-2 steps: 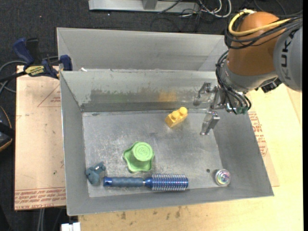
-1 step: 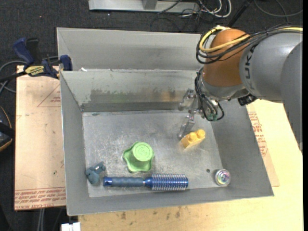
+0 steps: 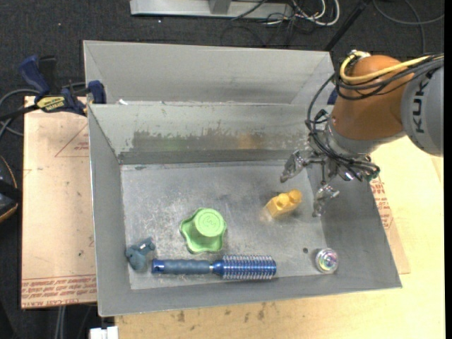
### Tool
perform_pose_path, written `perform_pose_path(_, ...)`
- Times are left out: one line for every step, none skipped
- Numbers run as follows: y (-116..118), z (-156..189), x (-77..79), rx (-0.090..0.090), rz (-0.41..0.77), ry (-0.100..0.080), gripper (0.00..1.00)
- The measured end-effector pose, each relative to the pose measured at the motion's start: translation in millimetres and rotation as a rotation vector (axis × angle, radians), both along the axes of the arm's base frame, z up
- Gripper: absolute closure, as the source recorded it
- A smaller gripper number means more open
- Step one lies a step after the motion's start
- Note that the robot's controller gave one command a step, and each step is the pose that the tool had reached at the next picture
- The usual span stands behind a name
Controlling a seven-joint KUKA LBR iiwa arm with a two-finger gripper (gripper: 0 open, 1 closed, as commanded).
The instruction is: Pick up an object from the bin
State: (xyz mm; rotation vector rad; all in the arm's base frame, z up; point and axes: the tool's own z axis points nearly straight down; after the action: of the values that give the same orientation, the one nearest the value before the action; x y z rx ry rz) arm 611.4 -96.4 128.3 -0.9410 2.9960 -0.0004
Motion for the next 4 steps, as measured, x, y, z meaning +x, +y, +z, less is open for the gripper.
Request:
perform_pose_path(13.2,-13.7,-2.8,0.002,0.159,0.001,0.00)
perform_pose_path(20.6,-53.5,9.4,-0.001,0.496,-0.007,0.00)
perform_pose_path(17.7,-52.6,0.1,-0.004,0.755,-0.018,0.00)
perform_pose_path(16.0,-50.1,0.6,-0.006,0.755,-0.014,1.00)
